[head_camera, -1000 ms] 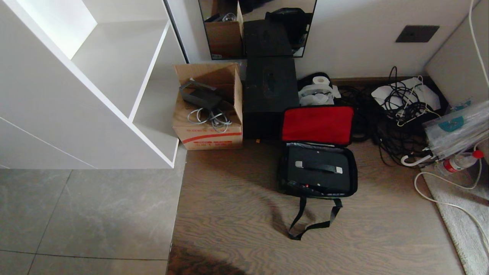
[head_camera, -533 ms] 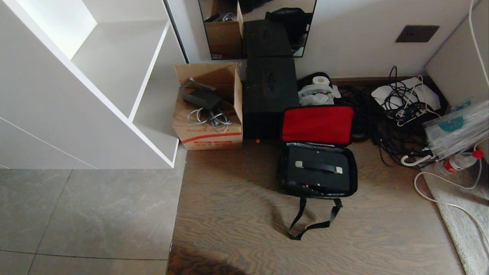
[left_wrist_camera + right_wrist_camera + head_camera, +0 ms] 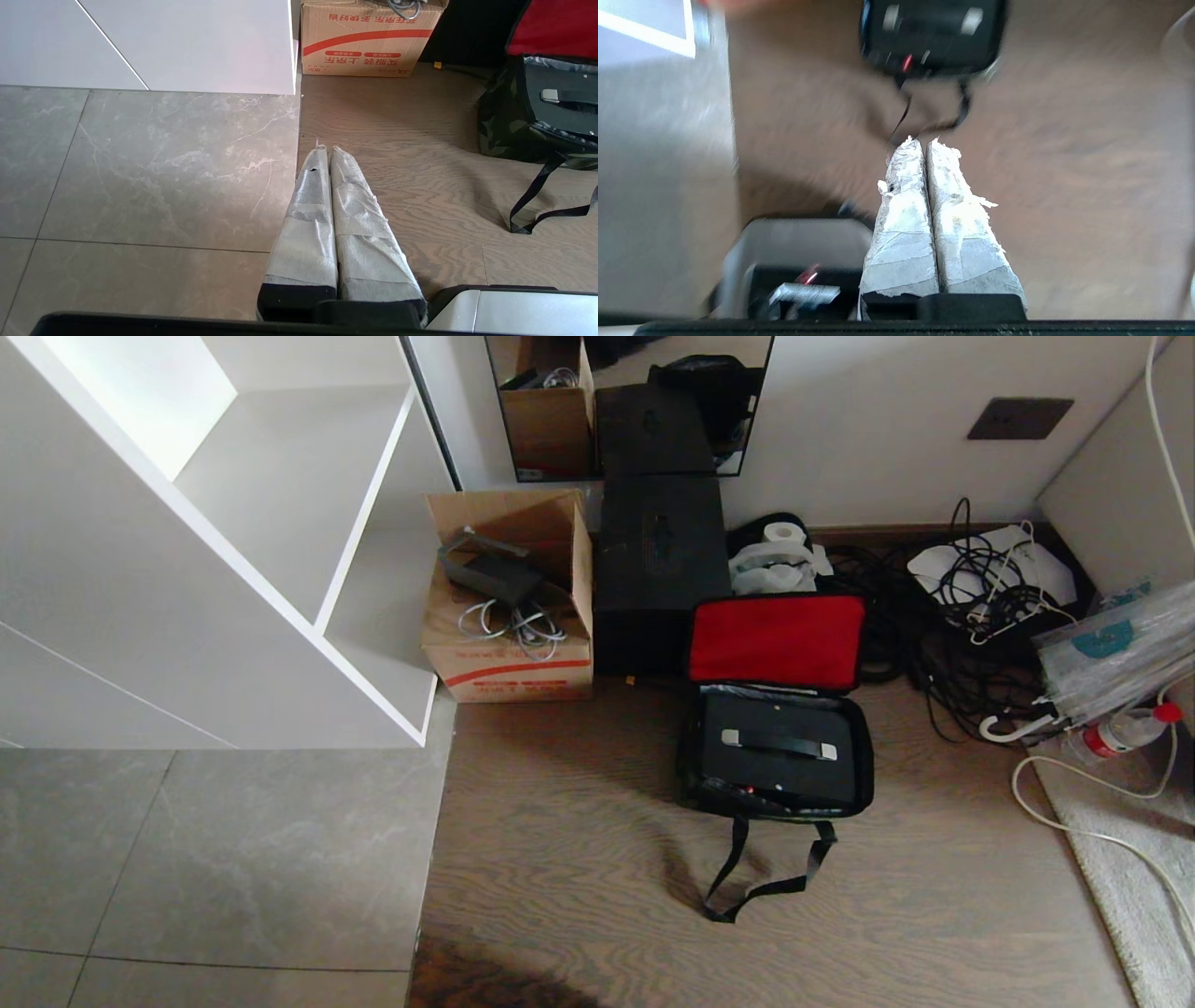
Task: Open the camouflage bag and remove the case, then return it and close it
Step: Grip the handle
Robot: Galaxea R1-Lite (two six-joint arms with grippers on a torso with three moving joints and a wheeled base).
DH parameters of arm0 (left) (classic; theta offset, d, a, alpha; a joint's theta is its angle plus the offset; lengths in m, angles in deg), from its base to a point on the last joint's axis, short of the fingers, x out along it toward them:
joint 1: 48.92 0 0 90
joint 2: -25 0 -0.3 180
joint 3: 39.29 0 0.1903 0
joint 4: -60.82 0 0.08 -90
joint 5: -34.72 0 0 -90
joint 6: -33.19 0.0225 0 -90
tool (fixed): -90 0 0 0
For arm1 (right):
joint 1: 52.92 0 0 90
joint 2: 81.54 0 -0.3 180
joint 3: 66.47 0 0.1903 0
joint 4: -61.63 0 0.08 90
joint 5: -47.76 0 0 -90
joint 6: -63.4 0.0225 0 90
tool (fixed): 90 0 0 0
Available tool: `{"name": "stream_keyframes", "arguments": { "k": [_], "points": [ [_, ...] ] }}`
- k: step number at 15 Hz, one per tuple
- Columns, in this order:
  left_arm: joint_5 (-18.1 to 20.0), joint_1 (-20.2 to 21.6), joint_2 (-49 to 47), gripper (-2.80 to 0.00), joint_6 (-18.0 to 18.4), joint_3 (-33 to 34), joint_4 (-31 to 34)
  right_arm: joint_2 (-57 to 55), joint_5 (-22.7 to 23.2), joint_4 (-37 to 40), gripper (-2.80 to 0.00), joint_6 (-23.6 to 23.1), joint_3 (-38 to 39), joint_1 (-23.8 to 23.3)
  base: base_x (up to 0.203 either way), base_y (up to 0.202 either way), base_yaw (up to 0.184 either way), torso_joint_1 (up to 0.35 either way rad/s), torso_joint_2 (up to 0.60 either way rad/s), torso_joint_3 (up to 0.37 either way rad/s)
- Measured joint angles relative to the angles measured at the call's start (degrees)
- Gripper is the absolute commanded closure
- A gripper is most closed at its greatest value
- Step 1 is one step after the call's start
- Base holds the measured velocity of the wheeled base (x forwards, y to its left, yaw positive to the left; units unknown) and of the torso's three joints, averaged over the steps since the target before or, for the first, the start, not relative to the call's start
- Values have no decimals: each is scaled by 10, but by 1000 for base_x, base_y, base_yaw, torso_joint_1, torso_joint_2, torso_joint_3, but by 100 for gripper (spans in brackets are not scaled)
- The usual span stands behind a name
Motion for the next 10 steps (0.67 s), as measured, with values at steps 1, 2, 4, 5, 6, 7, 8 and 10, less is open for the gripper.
{"name": "stream_keyframes", "arguments": {
  "k": [1, 2, 4, 5, 6, 7, 8, 10],
  "points": [
    [0, 0, 0, 0, 0, 0, 0, -60, 13, -11, 0, 5, -17, 0, 0, 0, 0, 0, 0, 0],
    [0, 0, 0, 0, 0, 0, 0, -125, 25, -34, 0, 10, -29, 0, 0, 0, 0, 0, 0, 0],
    [0, 0, 0, 0, 0, 0, 0, -251, 38, -103, 0, 17, -41, 1, 0, 0, 0, 0, 0, 0],
    [0, 0, 0, 0, 0, 0, 0, -320, 41, -149, 0, 19, -43, 1, 0, 0, 0, 0, 0, 0],
    [0, 0, 0, 0, 0, 0, 0, -389, 45, -196, 0, 19, -43, 2, 0, 0, 0, 0, 0, 0],
    [0, 0, 0, 0, 0, 0, 0, -450, 47, -239, 0, 20, -43, 3, 0, 0, 0, 0, 0, 0],
    [0, 0, 0, 0, 0, 0, 0, -514, 49, -282, 0, 20, -42, 6, 0, 0, 0, 0, 0, 0],
    [0, 0, 0, 0, 0, 0, 0, -634, 44, -362, 0, 10, -61, 19, 0, 0, 0, 0, 0, 0]
  ]
}}
